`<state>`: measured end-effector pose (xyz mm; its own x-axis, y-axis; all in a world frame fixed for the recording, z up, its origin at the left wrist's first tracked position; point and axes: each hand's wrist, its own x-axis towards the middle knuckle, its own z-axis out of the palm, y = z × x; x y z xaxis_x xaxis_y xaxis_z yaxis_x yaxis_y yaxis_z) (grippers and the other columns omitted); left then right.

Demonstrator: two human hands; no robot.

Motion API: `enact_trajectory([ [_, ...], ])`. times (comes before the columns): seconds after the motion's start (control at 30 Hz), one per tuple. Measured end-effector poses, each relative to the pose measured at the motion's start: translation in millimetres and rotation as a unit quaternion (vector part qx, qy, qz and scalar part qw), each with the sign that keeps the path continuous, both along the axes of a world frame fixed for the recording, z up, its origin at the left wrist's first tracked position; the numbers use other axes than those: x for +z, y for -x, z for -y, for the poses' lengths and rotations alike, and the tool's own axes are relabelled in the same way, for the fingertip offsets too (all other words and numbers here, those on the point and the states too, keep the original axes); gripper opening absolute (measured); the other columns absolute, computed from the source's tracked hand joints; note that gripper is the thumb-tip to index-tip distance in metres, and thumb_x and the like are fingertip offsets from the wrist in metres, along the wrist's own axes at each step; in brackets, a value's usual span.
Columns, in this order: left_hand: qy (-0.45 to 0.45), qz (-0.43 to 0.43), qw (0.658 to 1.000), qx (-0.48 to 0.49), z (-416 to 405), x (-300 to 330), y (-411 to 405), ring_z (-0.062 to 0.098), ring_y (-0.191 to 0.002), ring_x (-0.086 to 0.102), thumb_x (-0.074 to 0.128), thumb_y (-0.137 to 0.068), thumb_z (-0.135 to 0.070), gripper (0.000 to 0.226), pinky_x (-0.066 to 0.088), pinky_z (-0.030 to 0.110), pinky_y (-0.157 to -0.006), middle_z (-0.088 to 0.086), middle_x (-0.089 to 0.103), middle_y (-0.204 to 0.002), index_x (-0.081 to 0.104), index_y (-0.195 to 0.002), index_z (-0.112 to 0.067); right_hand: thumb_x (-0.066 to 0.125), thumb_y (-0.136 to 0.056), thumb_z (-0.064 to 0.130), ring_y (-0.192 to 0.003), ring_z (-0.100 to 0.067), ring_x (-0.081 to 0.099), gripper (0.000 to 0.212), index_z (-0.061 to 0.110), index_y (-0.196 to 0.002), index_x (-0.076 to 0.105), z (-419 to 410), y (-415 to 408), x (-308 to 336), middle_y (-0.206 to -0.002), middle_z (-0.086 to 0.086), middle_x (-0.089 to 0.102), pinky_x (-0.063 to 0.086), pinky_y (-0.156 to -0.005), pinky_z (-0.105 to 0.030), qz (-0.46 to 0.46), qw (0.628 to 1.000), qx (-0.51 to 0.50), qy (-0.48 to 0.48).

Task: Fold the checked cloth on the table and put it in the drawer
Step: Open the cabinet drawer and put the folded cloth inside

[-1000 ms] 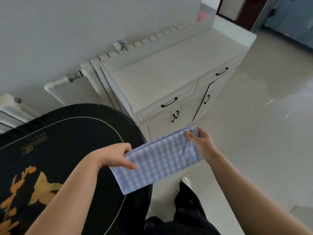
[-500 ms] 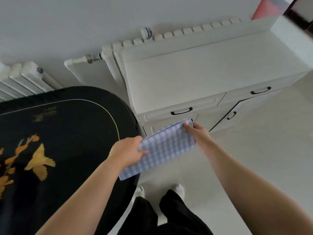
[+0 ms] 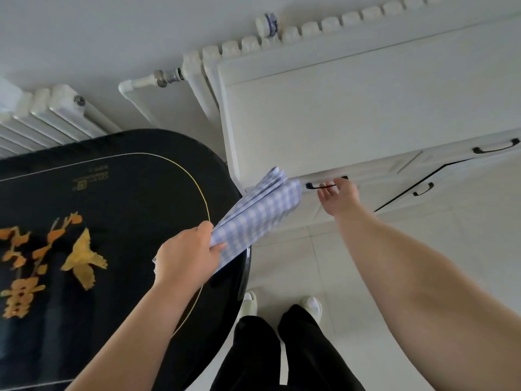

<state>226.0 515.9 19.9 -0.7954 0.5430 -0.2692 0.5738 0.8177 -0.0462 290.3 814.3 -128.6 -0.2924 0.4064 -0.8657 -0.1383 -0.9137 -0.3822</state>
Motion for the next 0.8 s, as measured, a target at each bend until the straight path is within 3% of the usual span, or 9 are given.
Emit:
enact_trajectory([
  [0.1,-0.01,-0.006,1.0,0.018,3.2,1.8,2.1,0.007,-0.052,0.043,0.049,-0.093,-0.048,0.029,0.026,0.022,-0.046,-0.008,0.048,-0.062,0.036,-0.079,-0.026,0.045,-0.096,0.015,-0.081,-0.017,0.058,0.013,0.012,-0.087,0.054,-1.0,-7.4,-5.7,-0.091,-0.003,0.055,0.047,-0.08,-0.029,-0.029,0.999,0.013,-0.002],
  [0.2,-0.026,-0.014,0.999,0.019,4.4,9.5,5.5,0.007,-0.051,0.043,0.05,-0.092,-0.049,0.029,0.027,0.022,-0.045,-0.009,0.048,-0.06,0.038,-0.079,-0.027,0.047,-0.096,0.036,-0.082,-0.016,0.061,0.021,0.017,-0.087,0.053,8.6,-23.4,-7.8,-0.087,-0.001,0.059,0.048,-0.07,-0.03,-0.029,0.999,0.019,-0.003],
  [0.33,-0.023,0.007,1.0,0.001,-4.6,27.9,8.0,0.01,-0.055,0.049,0.052,-0.091,-0.048,0.028,0.035,0.027,-0.048,-0.005,0.053,-0.061,0.043,-0.078,-0.025,0.038,-0.087,0.068,-0.089,-0.017,0.064,0.05,0.021,-0.086,0.053,27.5,-57.3,-15.5,-0.088,0.0,0.063,0.047,-0.084,-0.032,-0.03,0.999,0.013,-0.001],
  [0.43,0.013,0.032,0.999,-0.041,-17.3,45.3,5.6,0.01,-0.055,0.049,0.05,-0.091,-0.049,0.029,0.033,0.026,-0.047,-0.003,0.053,-0.062,0.041,-0.077,-0.026,0.04,-0.085,0.07,-0.09,-0.018,0.064,0.05,0.021,-0.086,0.053,41.0,-81.2,-18.6,-0.092,-0.002,0.063,0.048,-0.075,-0.03,-0.016,1.0,0.007,0.007],
  [0.57,0.022,0.034,0.996,-0.083,-34.3,72.3,7.9,0.011,-0.057,0.051,0.05,-0.09,-0.051,0.026,0.037,0.026,-0.05,-0.002,0.057,-0.065,0.047,-0.081,-0.026,0.045,-0.086,0.066,-0.092,-0.016,0.062,0.044,0.023,-0.09,0.053,52.7,-100.7,-19.2,-0.096,0.0,0.062,0.047,-0.076,-0.029,-0.014,1.0,0.012,0.0],
  [0.8,-0.067,-0.063,0.972,-0.214,-101.0,65.7,3.0,0.018,-0.059,0.048,0.046,-0.095,-0.043,0.025,0.026,0.027,-0.046,-0.005,0.051,-0.068,0.049,-0.091,-0.019,0.047,-0.089,0.059,-0.088,-0.012,0.062,0.038,0.023,-0.094,0.055,58.0,-108.2,-12.7,-0.096,0.001,0.062,0.045,-0.072,-0.03,-0.011,0.999,0.03,-0.006],
])
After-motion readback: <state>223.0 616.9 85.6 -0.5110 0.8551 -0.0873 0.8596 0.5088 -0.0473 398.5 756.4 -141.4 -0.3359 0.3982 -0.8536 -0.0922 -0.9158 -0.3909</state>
